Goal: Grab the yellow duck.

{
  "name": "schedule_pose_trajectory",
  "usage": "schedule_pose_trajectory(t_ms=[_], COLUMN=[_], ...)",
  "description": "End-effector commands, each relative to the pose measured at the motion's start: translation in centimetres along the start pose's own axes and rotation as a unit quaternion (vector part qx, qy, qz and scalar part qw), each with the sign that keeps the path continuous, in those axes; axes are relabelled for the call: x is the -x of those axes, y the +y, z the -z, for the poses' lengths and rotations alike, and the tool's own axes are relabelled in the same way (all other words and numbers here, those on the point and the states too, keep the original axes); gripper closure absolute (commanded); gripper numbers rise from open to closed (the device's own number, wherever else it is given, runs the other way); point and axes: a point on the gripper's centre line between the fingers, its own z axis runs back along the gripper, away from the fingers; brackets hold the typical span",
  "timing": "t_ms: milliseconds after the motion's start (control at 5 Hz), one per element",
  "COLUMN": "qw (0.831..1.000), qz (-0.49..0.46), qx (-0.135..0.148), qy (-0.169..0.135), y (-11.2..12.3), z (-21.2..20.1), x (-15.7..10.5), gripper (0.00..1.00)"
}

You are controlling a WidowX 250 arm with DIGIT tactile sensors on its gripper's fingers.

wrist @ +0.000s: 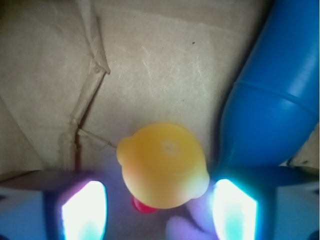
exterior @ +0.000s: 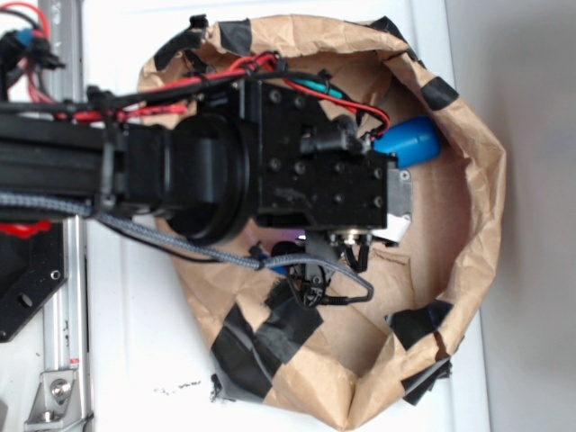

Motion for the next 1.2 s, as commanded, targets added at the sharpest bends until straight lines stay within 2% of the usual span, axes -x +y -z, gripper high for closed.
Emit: schedule_pose_trajectory(t_ms=[0, 200, 400, 600, 800, 1000], qw=[1.0, 1.0, 0.999, 0.993, 0.992, 0.984], qz=[0.019, 0.011, -0.012, -0.037, -0.064, -0.148], qx=[0.001, 0.001, 0.001, 0.066, 0.065, 0.087], qy=[0.004, -0.01, -0.051, -0.092, -0.082, -0.056], y=[-1.4, -1.0, 0.2, 1.8, 2.6, 1.7], z=[0.6, -1.0, -5.8, -10.6, -15.6, -17.2], x=[0.3, 0.4, 1.2, 3.6, 5.0, 5.1], gripper=[1.0, 1.0, 1.0, 1.0, 1.0, 1.0])
